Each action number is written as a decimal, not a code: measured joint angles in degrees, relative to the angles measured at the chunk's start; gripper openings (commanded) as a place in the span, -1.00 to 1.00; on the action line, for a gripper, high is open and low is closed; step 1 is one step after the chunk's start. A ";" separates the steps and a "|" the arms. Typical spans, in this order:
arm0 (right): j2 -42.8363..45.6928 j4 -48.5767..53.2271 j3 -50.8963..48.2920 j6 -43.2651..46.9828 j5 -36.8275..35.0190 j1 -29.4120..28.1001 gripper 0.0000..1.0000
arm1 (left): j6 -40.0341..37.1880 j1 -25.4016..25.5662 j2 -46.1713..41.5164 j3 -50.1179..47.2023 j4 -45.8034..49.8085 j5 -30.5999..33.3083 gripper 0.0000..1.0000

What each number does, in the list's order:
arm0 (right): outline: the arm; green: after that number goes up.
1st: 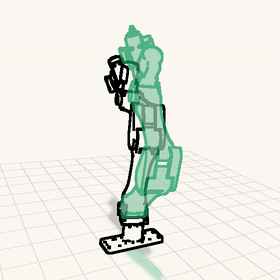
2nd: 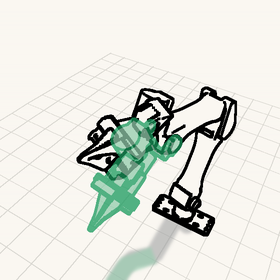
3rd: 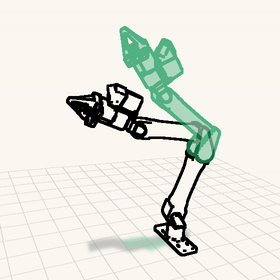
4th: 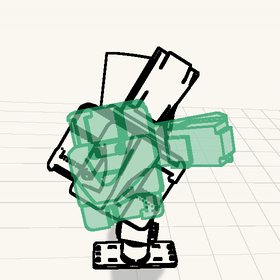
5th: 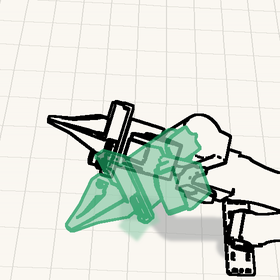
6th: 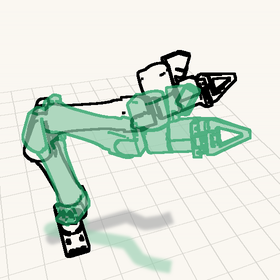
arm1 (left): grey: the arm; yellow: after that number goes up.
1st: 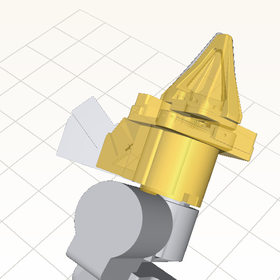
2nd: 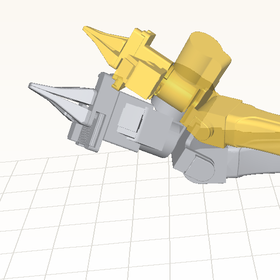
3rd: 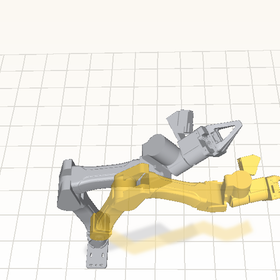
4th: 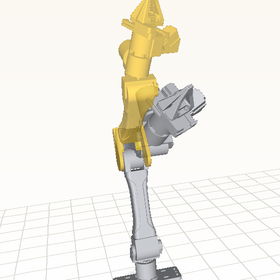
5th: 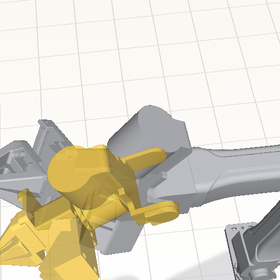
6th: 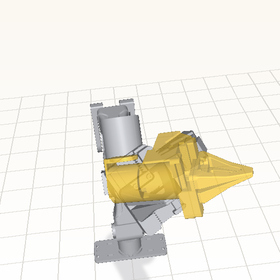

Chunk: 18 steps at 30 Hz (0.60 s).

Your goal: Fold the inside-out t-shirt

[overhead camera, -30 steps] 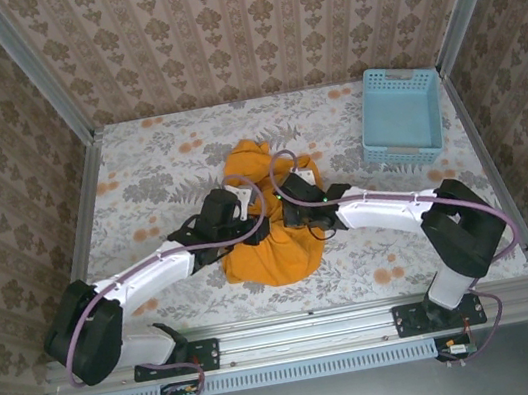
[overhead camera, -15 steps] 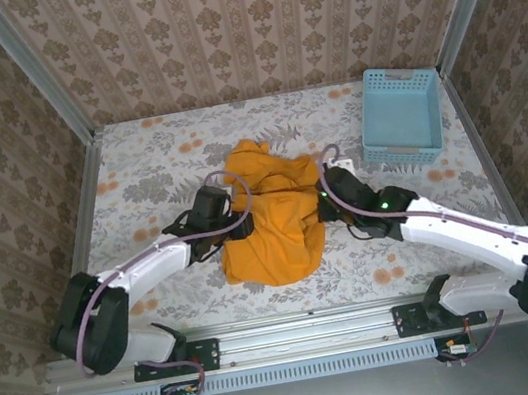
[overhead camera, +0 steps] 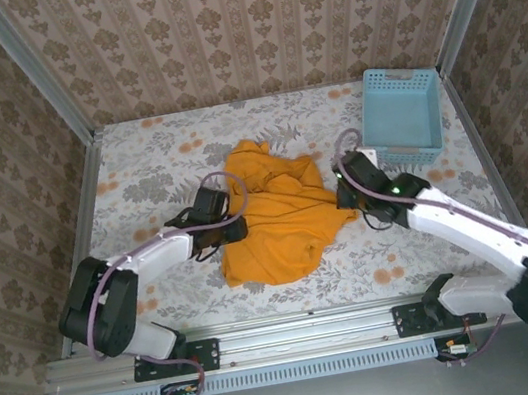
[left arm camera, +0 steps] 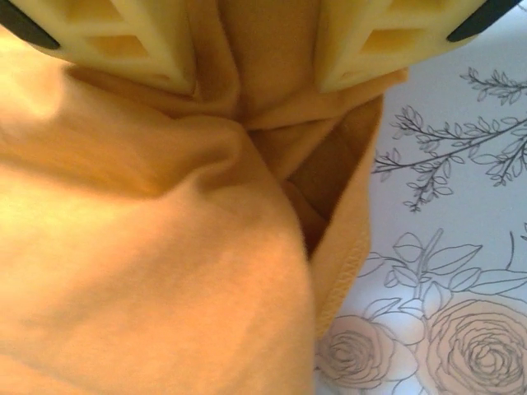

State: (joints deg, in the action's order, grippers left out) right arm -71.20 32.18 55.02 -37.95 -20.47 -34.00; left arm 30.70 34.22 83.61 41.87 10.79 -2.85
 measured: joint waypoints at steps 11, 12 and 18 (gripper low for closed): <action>-9.05 -1.14 2.25 1.57 2.99 0.33 -0.36 | -1.84 8.04 -6.23 1.60 0.96 2.71 0.27; -6.12 -1.05 -0.28 1.11 2.80 0.59 -0.35 | -2.45 10.73 -5.88 2.86 1.29 3.08 0.32; 7.13 -1.14 -14.16 -2.99 3.21 5.88 -0.24 | -7.08 23.23 0.79 13.22 -0.02 4.50 0.52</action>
State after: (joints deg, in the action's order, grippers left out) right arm -64.07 31.05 40.86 -40.95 -17.26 -28.12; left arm 23.62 57.45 84.40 55.09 10.76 1.65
